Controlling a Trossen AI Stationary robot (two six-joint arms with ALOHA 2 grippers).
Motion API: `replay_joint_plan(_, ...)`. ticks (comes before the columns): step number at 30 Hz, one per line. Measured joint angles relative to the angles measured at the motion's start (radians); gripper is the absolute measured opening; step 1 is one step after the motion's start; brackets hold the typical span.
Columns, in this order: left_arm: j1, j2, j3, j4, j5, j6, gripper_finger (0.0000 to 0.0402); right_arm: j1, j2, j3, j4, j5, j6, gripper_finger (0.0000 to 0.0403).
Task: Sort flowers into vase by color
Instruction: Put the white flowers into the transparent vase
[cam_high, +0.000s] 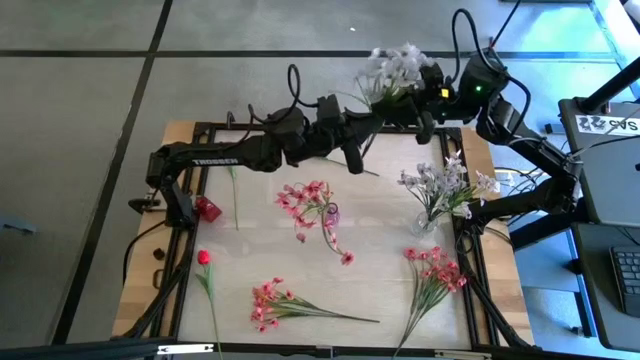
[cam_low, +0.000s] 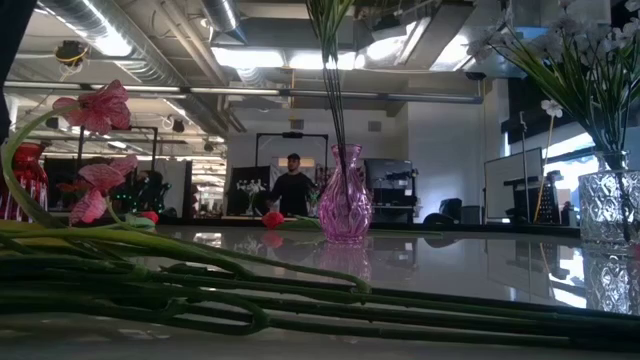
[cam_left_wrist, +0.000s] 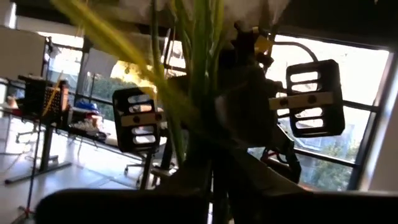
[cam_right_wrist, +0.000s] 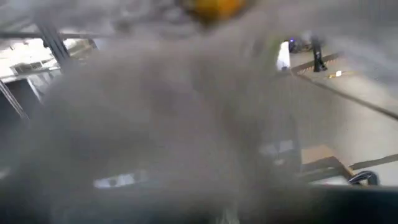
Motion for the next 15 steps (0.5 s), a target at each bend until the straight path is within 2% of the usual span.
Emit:
replay_joint_plan(5, -0.013, -0.016, 0.001, -0.056, 0.014, -0.031, 0.0087, 0.0, -0.02, -0.003, -0.025, 0.025, -0.056, 0.003)
replay_joint_plan(8, -0.034, -0.054, 0.0, -0.106, 0.047, -0.022, 0.0111, 0.001, -0.057, -0.003, -0.039, 0.013, -0.14, 0.0017)
replay_joint_plan(11, -0.06, -0.126, -0.002, -0.193, 0.111, 0.023, 0.0126, -0.001, -0.131, 0.003, -0.06, -0.033, -0.238, 0.0009)
replay_joint_plan(15, -0.106, -0.234, 0.0, -0.312, 0.112, 0.048, 0.0136, 0.003, -0.23, 0.005, -0.121, -0.068, -0.323, 0.0024)
